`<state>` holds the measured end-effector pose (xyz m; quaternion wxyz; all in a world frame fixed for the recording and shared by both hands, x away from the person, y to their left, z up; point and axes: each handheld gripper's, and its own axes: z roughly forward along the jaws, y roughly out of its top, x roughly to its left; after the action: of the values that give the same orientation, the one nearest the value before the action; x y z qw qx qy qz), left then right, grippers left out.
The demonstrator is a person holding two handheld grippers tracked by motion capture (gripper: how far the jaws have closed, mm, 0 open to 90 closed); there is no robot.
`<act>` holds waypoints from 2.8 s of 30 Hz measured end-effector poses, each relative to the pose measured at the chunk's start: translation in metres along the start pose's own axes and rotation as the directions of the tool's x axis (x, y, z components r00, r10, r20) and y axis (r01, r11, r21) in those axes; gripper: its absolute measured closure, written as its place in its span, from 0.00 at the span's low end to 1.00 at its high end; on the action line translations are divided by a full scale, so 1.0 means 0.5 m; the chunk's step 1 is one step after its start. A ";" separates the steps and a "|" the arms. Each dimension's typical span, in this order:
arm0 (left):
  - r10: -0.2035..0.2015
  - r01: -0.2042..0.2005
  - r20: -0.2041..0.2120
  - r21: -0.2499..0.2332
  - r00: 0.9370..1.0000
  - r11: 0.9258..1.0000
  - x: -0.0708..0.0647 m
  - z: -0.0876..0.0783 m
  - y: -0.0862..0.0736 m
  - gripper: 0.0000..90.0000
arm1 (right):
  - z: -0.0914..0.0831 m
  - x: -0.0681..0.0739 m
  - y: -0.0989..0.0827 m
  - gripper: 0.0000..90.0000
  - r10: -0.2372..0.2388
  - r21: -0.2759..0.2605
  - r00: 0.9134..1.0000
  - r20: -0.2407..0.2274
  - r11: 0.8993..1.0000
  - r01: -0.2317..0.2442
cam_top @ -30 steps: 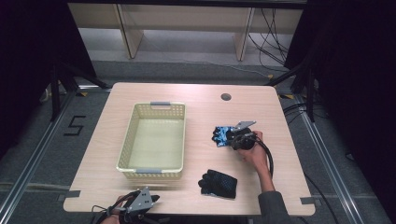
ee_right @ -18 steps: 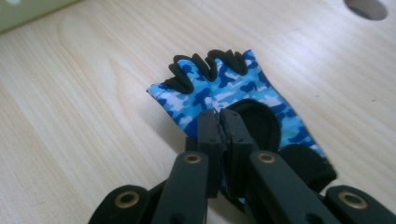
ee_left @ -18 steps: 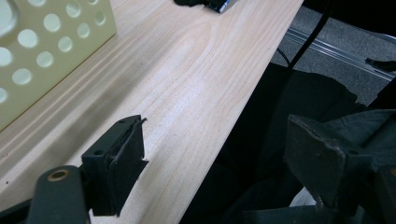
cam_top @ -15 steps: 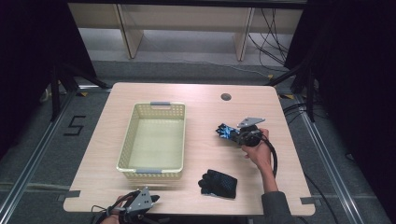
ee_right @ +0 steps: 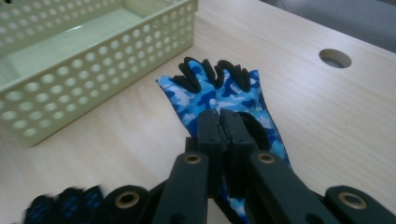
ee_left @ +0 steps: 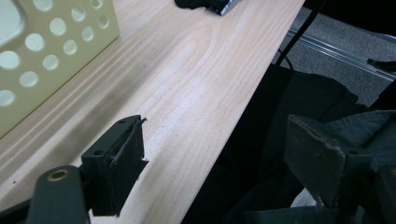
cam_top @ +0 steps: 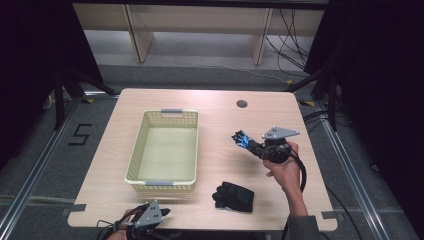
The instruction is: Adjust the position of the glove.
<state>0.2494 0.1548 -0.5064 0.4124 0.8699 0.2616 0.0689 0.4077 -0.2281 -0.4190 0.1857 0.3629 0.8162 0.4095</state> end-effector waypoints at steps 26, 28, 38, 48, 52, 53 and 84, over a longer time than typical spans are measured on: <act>-0.011 0.011 -0.006 -0.009 1.000 1.000 0.000 -0.001 0.000 0.22 | -0.083 0.197 -0.085 0.98 -0.076 0.028 0.995 -0.063 0.997 0.078; -0.011 0.011 -0.005 -0.009 1.000 1.000 0.000 -0.001 0.000 0.22 | -0.080 0.204 -0.092 0.98 -0.092 0.034 0.994 -0.062 0.995 0.094; -0.006 0.006 -0.009 -0.005 1.000 1.000 0.000 -0.002 0.000 0.22 | -0.067 0.224 -0.119 0.98 -0.139 0.093 0.990 -0.012 0.986 0.140; 0.002 -0.002 -0.009 -0.003 1.000 1.000 0.000 -0.002 0.001 0.22 | -0.045 0.249 -0.137 0.98 -0.160 0.153 0.987 -0.031 0.975 0.163; 0.001 -0.001 -0.002 0.001 1.000 1.000 0.000 -0.002 0.001 0.22 | -0.037 0.255 -0.142 0.98 -0.164 0.169 0.986 -0.040 0.971 0.169; 0.001 -0.001 -0.007 0.000 1.000 1.000 -0.001 -0.001 0.000 0.22 | -0.034 0.256 -0.142 0.98 -0.172 0.172 0.984 -0.045 0.969 0.177; 0.011 -0.011 0.011 -0.009 1.000 1.000 -0.012 0.015 0.016 0.23 | -0.093 0.161 -0.208 0.68 0.197 0.055 0.979 0.058 0.978 -0.200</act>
<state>0.2501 0.1424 -0.5045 0.4175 0.8698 0.2542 0.0678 0.2802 -0.2348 -0.4754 0.1541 0.4584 0.7828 0.3916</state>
